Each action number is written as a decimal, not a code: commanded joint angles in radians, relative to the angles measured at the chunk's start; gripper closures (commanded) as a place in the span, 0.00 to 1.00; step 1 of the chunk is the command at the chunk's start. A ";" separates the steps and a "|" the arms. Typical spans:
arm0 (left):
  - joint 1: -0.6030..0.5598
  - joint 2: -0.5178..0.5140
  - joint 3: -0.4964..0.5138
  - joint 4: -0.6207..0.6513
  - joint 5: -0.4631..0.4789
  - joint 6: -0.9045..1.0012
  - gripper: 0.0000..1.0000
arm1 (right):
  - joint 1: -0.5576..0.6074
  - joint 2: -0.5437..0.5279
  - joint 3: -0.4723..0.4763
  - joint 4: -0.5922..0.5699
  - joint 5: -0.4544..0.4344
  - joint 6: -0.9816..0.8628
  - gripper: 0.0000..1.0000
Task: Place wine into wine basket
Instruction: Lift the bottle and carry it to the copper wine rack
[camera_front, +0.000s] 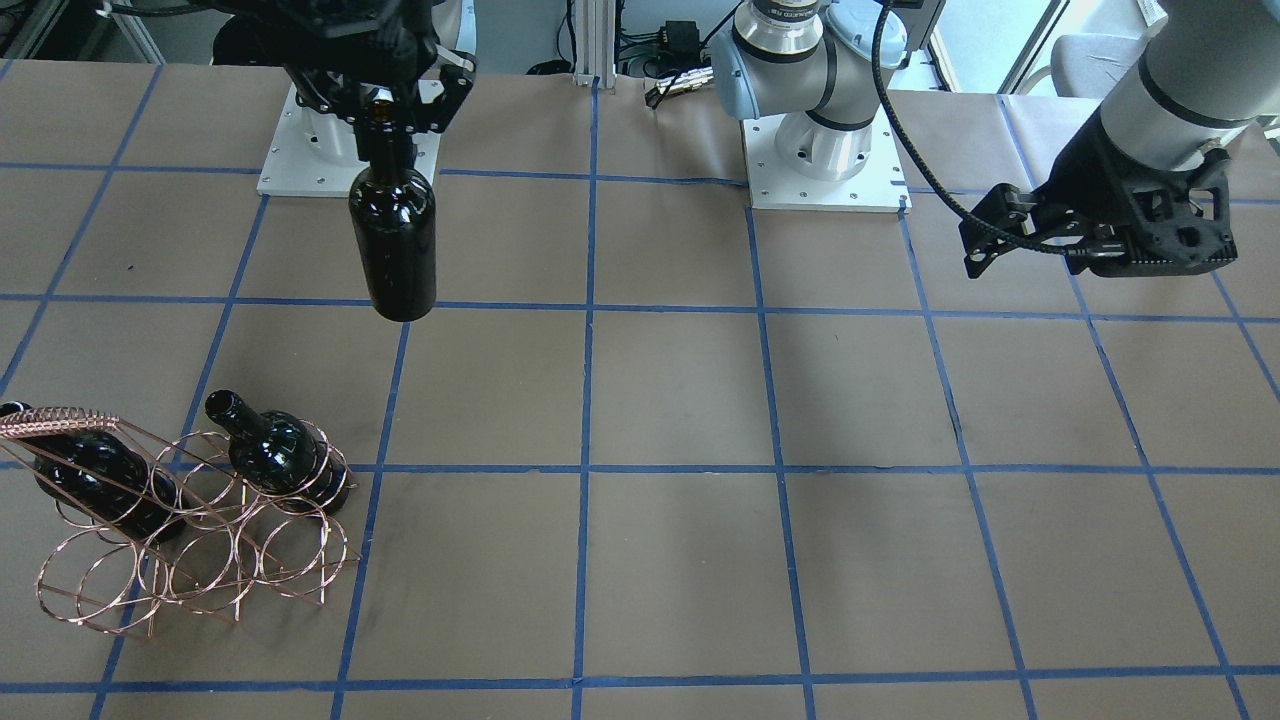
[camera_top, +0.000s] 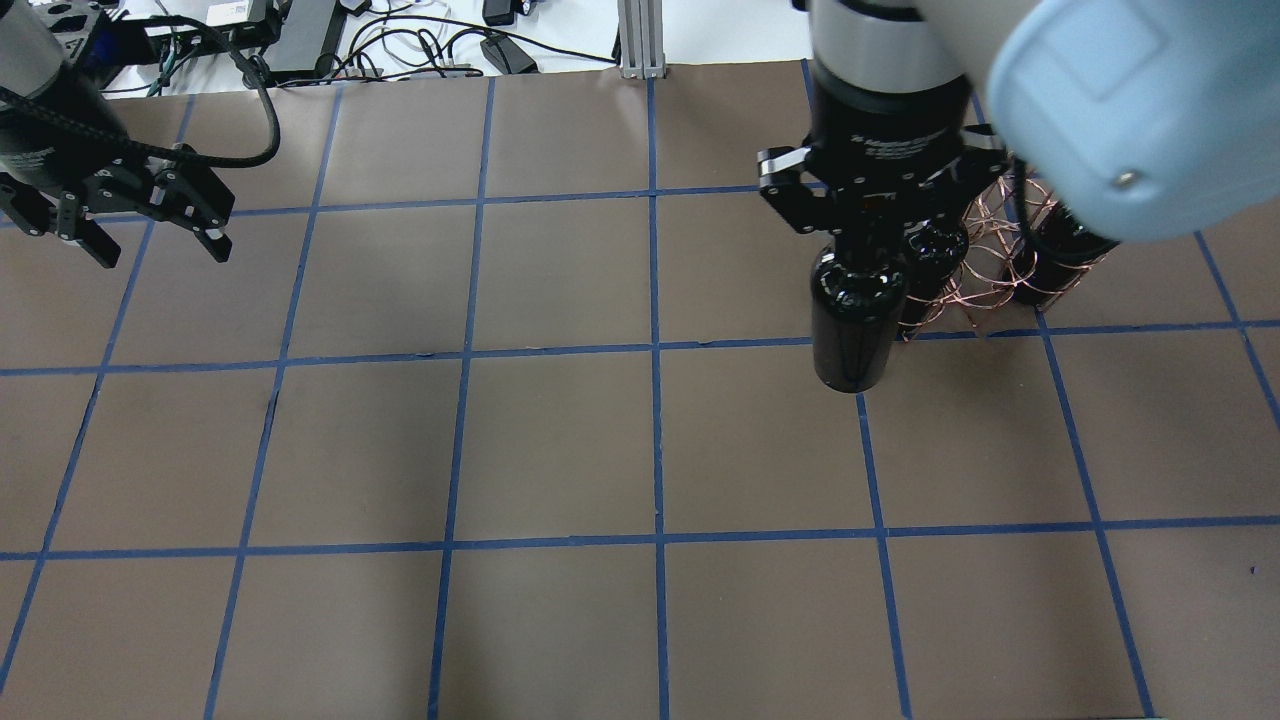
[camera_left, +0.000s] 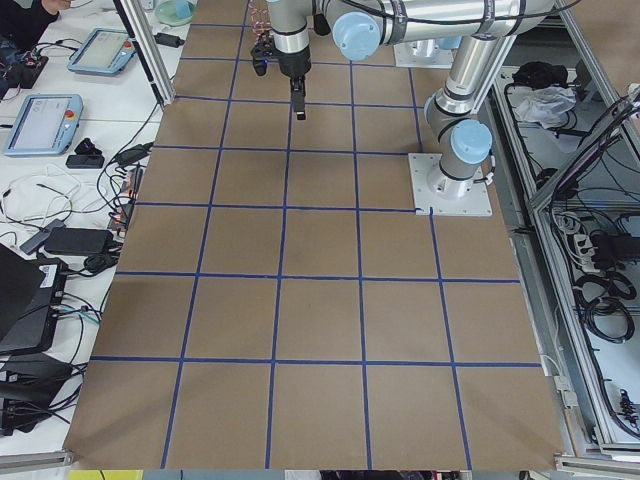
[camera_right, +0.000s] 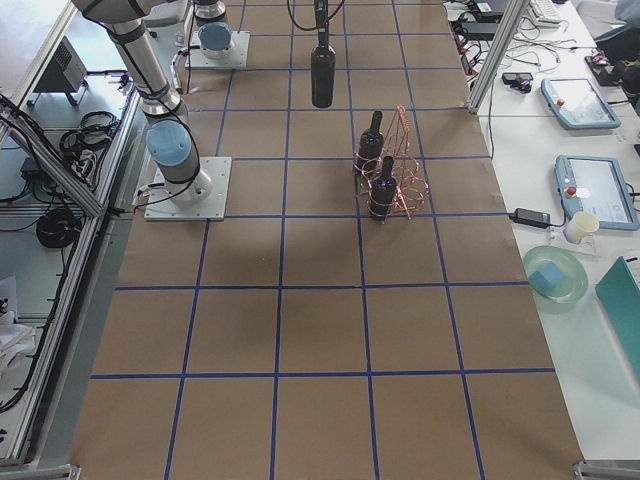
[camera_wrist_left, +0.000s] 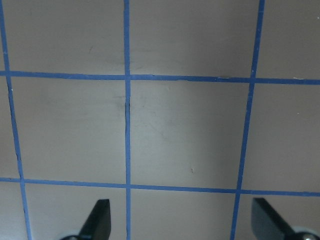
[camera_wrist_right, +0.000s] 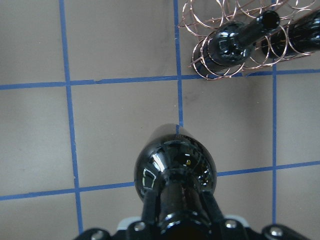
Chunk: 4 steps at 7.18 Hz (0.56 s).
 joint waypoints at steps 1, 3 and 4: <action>-0.062 0.000 0.000 0.008 -0.005 -0.082 0.00 | -0.123 -0.046 0.000 0.039 -0.002 -0.186 1.00; -0.105 0.006 0.000 0.011 -0.006 -0.091 0.00 | -0.279 -0.046 0.003 0.042 -0.002 -0.377 1.00; -0.121 0.009 0.000 0.011 -0.008 -0.091 0.00 | -0.356 -0.043 0.006 0.041 0.013 -0.437 1.00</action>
